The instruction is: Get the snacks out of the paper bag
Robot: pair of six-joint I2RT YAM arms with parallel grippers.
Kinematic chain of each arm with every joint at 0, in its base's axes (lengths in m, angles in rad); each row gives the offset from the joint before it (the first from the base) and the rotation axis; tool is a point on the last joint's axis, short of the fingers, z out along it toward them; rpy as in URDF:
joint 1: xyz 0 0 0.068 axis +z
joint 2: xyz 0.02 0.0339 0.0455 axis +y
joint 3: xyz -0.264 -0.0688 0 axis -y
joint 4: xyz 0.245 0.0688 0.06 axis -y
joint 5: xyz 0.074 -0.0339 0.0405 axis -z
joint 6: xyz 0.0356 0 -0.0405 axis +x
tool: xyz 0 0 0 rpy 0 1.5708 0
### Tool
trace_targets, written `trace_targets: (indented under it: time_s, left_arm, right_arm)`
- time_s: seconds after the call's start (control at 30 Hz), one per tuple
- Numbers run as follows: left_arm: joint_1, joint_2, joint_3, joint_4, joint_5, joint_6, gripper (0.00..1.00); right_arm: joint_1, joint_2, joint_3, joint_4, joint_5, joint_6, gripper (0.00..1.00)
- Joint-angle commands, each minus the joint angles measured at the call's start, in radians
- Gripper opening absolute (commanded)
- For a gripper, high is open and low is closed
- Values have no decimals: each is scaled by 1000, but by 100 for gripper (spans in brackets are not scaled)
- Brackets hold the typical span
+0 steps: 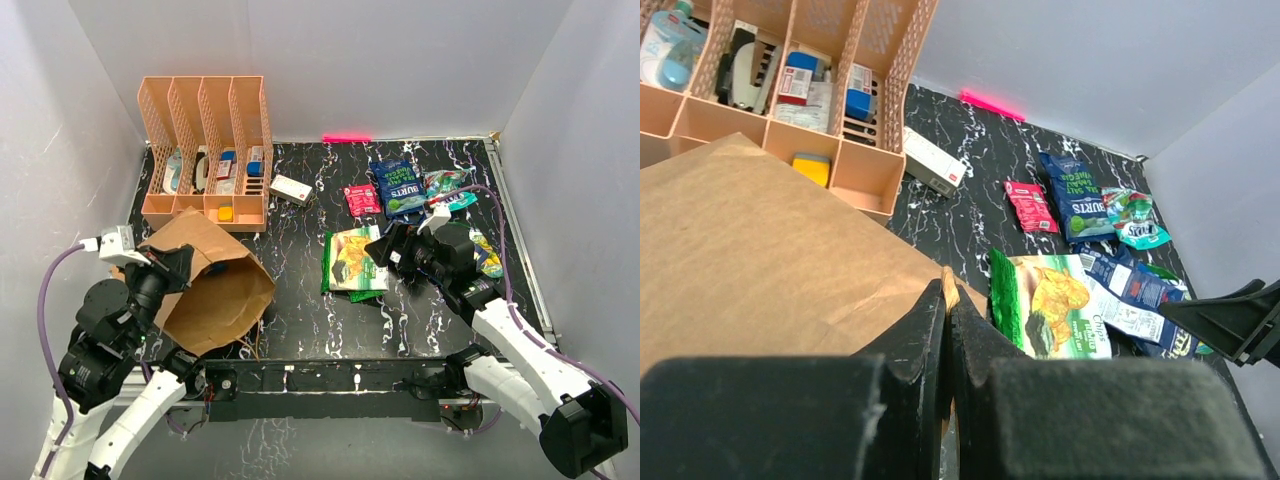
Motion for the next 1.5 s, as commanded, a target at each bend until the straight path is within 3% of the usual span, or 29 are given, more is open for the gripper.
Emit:
trace_targets:
  time_s: [0.0, 0.2, 0.3, 0.53, 0.73, 0.83, 1.03, 1.3, 1.47]
  left_arm:
    - [-4, 29, -39, 140, 51, -12, 0]
    - [-3, 78, -49, 199, 152, -30, 0]
    - [-4, 73, -73, 234, 225, -32, 0]
    - [-3, 39, -75, 210, 261, -13, 0]
    - [-4, 16, -77, 193, 248, -8, 0]
    - [-4, 17, -80, 200, 266, -10, 0]
    - [-3, 38, -82, 265, 415, 14, 0]
    - [-3, 99, -96, 363, 658, 18, 0]
    - [-4, 90, -88, 357, 734, 36, 0]
  right_arm:
    - [-3, -14, 21, 21, -18, -43, 99]
    - [-3, -23, 34, 23, -17, -7, 99]
    - [-3, -20, 7, 95, -88, 28, 99]
    - [54, 137, 45, 157, -215, 41, 98]
    - [395, 274, 142, 168, 27, -22, 99]
    - [524, 365, 186, 198, 68, -37, 98]
    - [744, 448, 244, 211, 267, -162, 99]
    - [833, 436, 219, 187, 437, -325, 99]
    - [851, 363, 153, 257, 440, -466, 99]
